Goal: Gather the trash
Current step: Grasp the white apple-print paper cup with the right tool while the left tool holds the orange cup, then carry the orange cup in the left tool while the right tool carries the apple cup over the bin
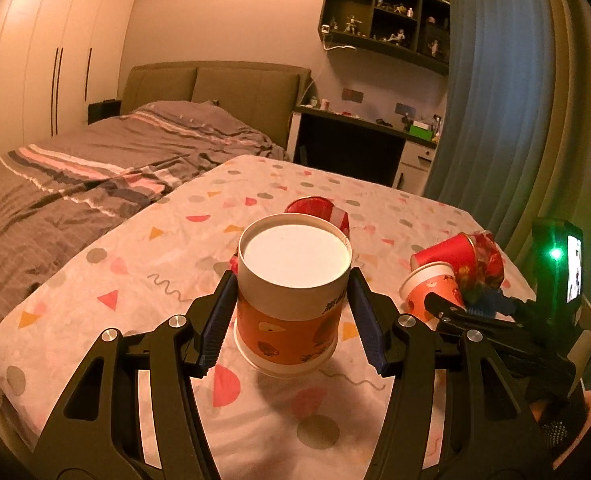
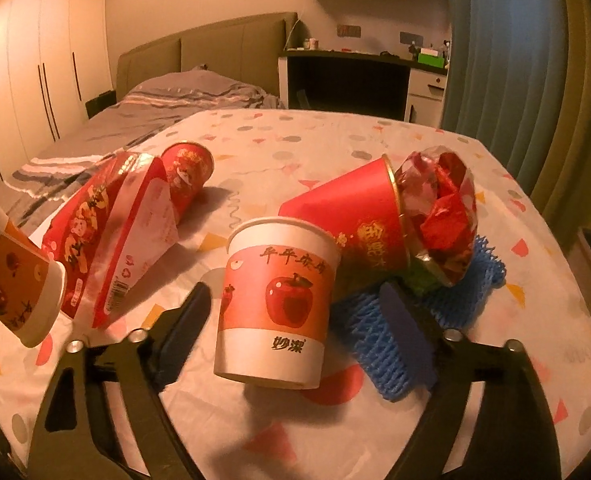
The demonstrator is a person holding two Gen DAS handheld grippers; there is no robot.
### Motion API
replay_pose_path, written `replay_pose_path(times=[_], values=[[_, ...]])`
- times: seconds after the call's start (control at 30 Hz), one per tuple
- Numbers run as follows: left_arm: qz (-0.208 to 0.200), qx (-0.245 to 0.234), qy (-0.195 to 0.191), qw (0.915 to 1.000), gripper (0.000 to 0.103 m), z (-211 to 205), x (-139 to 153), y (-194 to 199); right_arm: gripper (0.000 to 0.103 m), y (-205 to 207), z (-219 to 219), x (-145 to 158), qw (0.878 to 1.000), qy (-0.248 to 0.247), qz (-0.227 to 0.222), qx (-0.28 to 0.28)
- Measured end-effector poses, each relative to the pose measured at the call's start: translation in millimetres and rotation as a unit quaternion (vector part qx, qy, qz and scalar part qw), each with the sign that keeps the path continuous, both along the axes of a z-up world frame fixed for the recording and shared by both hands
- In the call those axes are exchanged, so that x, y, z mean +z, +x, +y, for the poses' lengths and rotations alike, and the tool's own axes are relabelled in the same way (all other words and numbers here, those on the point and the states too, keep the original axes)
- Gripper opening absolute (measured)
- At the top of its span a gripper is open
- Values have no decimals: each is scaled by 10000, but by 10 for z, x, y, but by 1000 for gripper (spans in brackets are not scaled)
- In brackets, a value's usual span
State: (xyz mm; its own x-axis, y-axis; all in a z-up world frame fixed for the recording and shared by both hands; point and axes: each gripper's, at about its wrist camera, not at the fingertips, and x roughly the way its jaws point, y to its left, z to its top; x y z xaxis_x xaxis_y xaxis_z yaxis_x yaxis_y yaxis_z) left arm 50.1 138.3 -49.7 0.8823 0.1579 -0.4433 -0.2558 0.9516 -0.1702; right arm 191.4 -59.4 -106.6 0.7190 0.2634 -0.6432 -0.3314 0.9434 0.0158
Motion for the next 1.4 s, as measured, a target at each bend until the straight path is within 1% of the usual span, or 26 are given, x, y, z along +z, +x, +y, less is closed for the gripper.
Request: replay_pose_path(times=[0.07, 0.1, 0.13, 0.17, 0.37, 0.6, 0.87, 1.13, 1.4], values=[[12, -3, -12, 10000, 56, -8, 3, 7, 77, 5, 17, -26, 10000, -57, 55, 34], [14, -3, -14, 10000, 56, -10, 4, 9, 73, 5, 26, -39, 9999, -95, 72, 46], [13, -3, -7, 10000, 56, -10, 3, 10, 65, 4, 30, -46, 9999, -105, 96, 75], [14, -3, -7, 10000, 56, -9, 2, 9, 59, 9, 35, -52, 9998, -104, 124, 106], [15, -31, 31, 10000, 56, -52, -2, 0, 57, -84, -11, 0, 9997, -53, -31, 217], [-12, -104, 106, 9999, 56, -149, 23, -8, 57, -356, -156, 231, 9987, 173, -337, 334], [-35, -300, 210, 9993, 56, -361, 65, -15, 57, -648, -384, 455, 9967, 291, -675, 343], [-55, -589, 339, 9977, 56, -647, 92, 11, 57, -862, -711, 621, 9943, 395, -987, 112], [-46, -975, 438, 9943, 56, -989, 112, 116, 57, -949, -1070, 684, 9922, 452, -1137, -230]])
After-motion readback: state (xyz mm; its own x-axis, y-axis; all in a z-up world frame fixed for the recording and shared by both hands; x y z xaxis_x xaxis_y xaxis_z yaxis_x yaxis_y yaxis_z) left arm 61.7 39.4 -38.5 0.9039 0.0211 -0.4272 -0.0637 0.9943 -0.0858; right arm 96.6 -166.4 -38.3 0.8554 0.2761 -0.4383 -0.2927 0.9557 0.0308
